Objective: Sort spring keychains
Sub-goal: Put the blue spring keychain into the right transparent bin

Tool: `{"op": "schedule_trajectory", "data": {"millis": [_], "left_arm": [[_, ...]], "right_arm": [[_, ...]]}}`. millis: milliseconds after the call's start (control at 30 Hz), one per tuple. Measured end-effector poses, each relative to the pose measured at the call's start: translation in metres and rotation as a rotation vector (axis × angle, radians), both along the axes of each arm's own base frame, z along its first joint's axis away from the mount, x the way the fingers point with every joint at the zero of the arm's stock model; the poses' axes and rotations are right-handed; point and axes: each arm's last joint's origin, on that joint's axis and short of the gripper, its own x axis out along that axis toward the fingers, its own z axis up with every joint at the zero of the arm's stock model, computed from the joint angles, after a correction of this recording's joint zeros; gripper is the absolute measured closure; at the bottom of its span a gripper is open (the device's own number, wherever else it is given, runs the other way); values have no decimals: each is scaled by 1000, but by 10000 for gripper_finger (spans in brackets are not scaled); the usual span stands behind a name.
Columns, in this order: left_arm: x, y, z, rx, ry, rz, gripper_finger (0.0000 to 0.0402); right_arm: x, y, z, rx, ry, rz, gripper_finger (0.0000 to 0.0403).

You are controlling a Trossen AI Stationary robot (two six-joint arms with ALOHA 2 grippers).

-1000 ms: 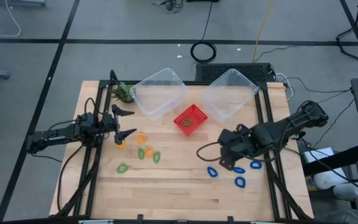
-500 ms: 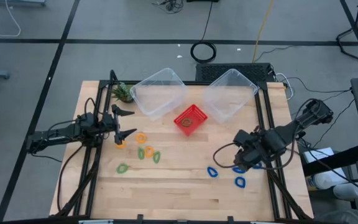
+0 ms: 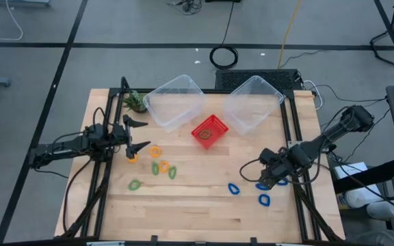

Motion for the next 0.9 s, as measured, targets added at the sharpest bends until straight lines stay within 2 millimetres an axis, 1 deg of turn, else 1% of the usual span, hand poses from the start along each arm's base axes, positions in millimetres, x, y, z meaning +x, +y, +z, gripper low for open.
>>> {"op": "schedule_trajectory", "data": {"millis": [200, 300, 500, 767, 900], "left_arm": [[0, 0, 0, 0, 0, 0, 7], [0, 0, 0, 0, 0, 0, 7], [0, 0, 0, 0, -1, 0, 7], [0, 0, 0, 0, 0, 0, 7], [0, 0, 0, 0, 0, 0, 7]], "right_arm": [[0, 1, -26, 43, -12, 8, 170], [1, 3, -34, 76, -24, 43, 170], [1, 8, -44, 73, -2, 150, 172], [8, 18, -55, 45, 9, 288, 203], [13, 23, -62, 38, 9, 334, 210]]}}
